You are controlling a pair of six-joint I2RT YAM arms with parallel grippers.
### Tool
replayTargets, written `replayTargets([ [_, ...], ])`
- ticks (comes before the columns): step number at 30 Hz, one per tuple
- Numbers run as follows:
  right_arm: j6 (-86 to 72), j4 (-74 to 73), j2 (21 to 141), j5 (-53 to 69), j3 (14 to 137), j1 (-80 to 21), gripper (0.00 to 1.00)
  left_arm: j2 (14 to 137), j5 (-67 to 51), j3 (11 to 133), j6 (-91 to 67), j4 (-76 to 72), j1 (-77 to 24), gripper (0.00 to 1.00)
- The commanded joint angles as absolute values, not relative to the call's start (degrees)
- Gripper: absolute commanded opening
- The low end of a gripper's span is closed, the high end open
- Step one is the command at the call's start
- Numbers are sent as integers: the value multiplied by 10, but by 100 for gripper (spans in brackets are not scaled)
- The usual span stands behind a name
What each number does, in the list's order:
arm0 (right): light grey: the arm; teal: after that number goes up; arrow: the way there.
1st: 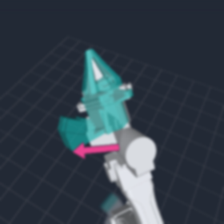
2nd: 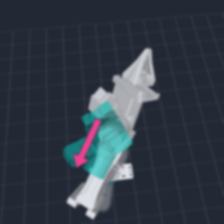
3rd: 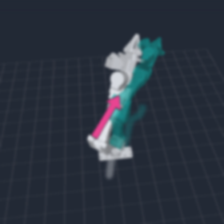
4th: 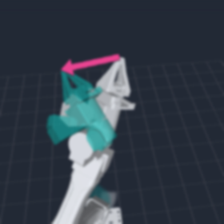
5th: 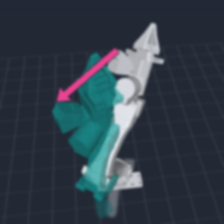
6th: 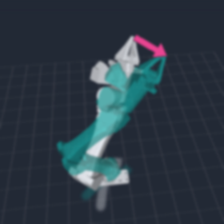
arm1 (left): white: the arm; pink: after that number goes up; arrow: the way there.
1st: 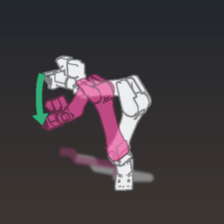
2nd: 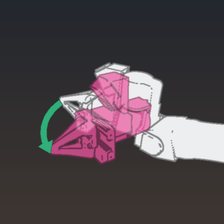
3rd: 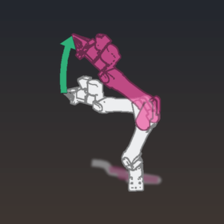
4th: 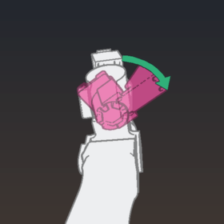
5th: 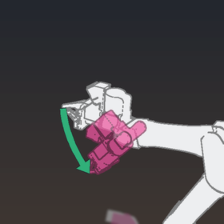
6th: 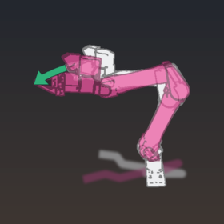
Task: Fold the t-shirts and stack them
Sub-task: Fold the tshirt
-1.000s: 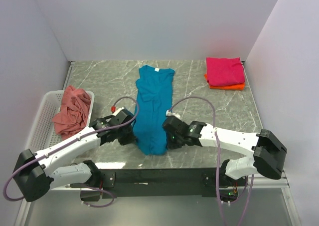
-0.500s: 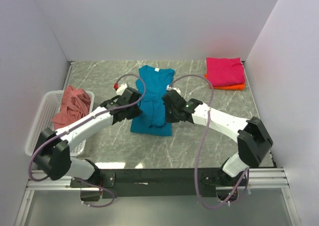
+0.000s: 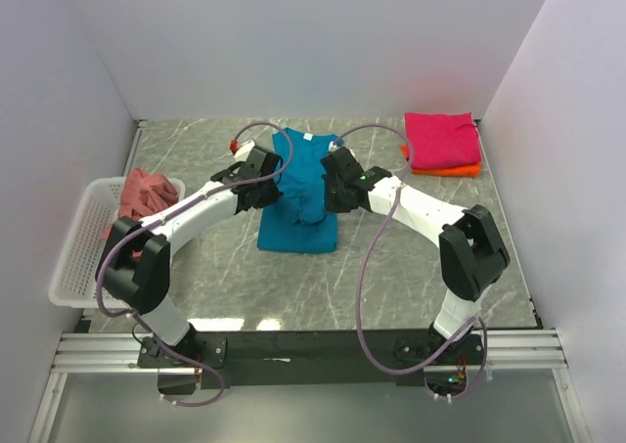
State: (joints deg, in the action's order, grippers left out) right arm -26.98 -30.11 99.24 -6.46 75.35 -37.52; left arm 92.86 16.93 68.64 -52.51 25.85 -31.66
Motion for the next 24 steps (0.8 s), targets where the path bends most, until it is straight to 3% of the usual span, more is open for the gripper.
replayTargets([
  [1, -247, -287, 1011, -44, 792, -354, 0, 942, 165, 720, -506, 239, -303, 1],
  [14, -244, -283, 1102, 17, 857, -307, 0, 1054, 102, 785, -468, 231, -274, 1],
  [17, -247, -279, 1123, 35, 877, -294, 7, 1084, 101, 821, -464, 252, -269, 1],
  [19, -248, -287, 1135, 42, 905, -283, 16, 1095, 91, 844, -463, 263, -261, 14],
  [20, -245, -296, 1146, 51, 915, -273, 34, 1100, 88, 852, -454, 267, -257, 29],
  [23, -245, -297, 1146, 74, 932, -260, 62, 1100, 91, 885, -447, 286, -250, 60],
  [24, -248, -297, 1142, 77, 932, -258, 64, 1096, 97, 891, -449, 288, -250, 91],
])
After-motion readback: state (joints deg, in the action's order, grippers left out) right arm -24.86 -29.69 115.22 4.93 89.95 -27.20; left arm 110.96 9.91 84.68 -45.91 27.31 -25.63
